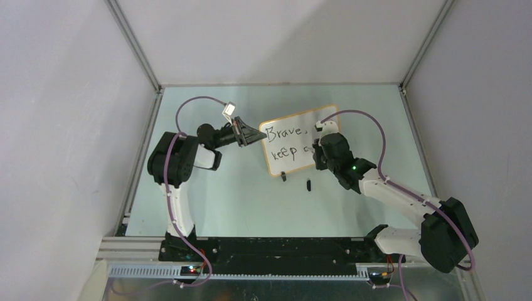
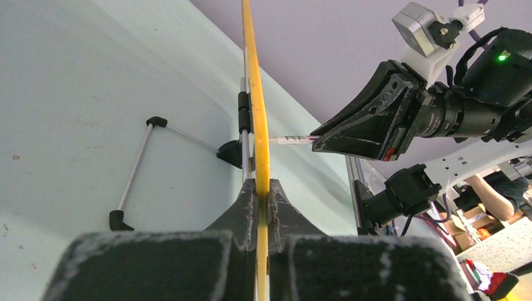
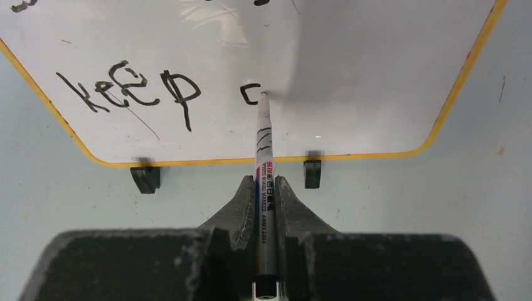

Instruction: Write a sentence on the whiteboard

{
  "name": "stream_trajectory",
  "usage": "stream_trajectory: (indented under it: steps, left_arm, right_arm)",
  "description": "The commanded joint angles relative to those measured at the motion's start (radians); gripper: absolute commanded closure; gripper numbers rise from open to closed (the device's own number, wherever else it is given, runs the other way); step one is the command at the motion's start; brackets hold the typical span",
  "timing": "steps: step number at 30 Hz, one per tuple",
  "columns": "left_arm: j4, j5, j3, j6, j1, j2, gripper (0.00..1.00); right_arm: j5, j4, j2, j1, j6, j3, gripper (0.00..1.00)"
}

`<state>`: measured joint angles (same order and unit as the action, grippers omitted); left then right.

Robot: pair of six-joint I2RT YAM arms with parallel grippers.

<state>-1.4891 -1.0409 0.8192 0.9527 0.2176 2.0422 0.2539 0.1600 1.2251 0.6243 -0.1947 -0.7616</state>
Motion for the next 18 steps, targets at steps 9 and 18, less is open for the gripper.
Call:
stream_trajectory:
  steps: [9,18]
  left_arm:
    - [-0.039,-0.067,-0.013,-0.015,0.009,-0.022,1.0]
    - [-0.039,-0.068,-0.012,-0.016,0.008,-0.02,1.0]
  right_arm:
    - [0.021,-0.065,-0.01,-0.001,-0.014,-0.045,1.0]
    - [0.019,-0.04,-0.009,-0.002,-0.011,-0.045,1.0]
